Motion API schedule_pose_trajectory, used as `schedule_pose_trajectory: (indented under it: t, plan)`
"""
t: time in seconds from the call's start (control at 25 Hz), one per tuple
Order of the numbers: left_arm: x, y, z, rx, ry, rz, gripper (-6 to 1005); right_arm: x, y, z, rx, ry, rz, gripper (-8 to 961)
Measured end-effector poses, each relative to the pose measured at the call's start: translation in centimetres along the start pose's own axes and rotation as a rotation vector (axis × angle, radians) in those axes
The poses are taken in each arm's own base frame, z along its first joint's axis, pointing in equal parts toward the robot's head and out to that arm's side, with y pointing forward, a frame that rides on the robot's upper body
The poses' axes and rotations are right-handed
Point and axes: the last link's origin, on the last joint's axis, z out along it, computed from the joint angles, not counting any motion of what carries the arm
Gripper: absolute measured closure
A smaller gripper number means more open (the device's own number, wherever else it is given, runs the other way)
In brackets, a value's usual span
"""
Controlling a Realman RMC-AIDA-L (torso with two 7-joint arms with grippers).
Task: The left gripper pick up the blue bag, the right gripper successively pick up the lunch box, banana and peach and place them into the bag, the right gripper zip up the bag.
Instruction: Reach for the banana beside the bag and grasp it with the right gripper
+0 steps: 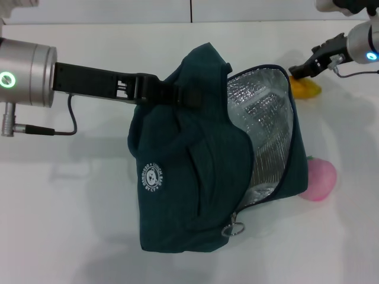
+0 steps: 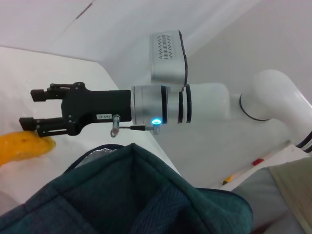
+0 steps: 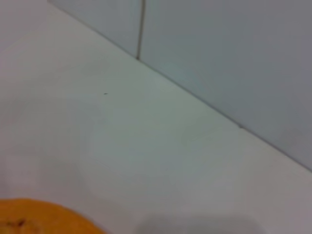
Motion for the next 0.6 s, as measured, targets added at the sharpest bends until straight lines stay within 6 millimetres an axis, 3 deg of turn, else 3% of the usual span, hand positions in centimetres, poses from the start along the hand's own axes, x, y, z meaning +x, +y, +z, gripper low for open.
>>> schedule_pose_trajectory:
  t: [0.6]
  plan:
    - [-0.4,-0.2,-0.5,0.008,0.006,-0.017,956,-2.3,0.4,-3.1,-0.172,0.063,-0.045,229]
